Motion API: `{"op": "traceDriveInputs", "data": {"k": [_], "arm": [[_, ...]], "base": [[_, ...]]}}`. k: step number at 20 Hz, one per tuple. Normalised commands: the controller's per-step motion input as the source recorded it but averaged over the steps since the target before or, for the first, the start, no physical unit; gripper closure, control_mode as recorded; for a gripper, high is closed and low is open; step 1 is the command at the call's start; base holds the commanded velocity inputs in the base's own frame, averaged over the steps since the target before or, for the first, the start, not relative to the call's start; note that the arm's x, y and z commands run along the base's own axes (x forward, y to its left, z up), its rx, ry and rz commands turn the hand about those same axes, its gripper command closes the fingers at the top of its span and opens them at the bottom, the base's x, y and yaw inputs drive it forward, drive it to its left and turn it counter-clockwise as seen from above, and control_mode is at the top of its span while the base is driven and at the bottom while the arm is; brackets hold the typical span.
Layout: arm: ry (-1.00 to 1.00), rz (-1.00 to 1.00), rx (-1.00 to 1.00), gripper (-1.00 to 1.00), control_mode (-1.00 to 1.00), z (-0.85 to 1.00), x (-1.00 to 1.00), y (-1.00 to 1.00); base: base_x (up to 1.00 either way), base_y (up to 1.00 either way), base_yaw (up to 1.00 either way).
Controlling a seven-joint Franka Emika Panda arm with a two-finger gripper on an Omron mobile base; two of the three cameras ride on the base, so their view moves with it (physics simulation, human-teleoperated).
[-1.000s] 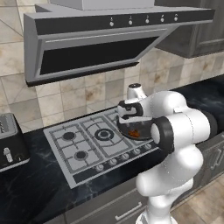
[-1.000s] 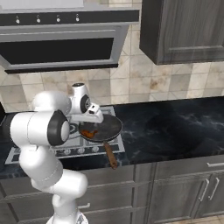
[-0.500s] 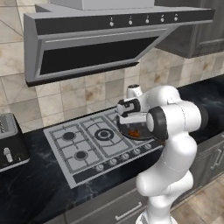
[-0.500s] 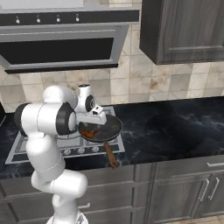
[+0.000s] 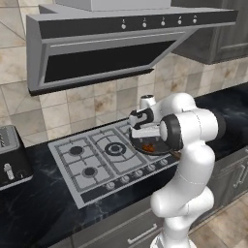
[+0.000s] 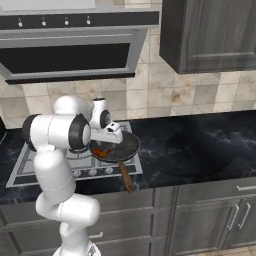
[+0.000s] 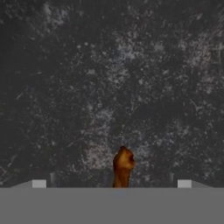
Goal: Take the chicken drumsticks from the pan and place one on each plate on the dining counter.
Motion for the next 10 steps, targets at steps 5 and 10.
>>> {"op": "traceDriveInputs", "data": {"k": [5,10], "arm": [[0.00,-0.05,0.03,-1.00,-1.00,-0.12,0.00,0.00],[0.00,-0.12,0.02,-1.00,-1.00,-0.10,0.00,0.00]], "base": [[0.00,0.00,0.00],[0.00,0.00,0.00]]}}
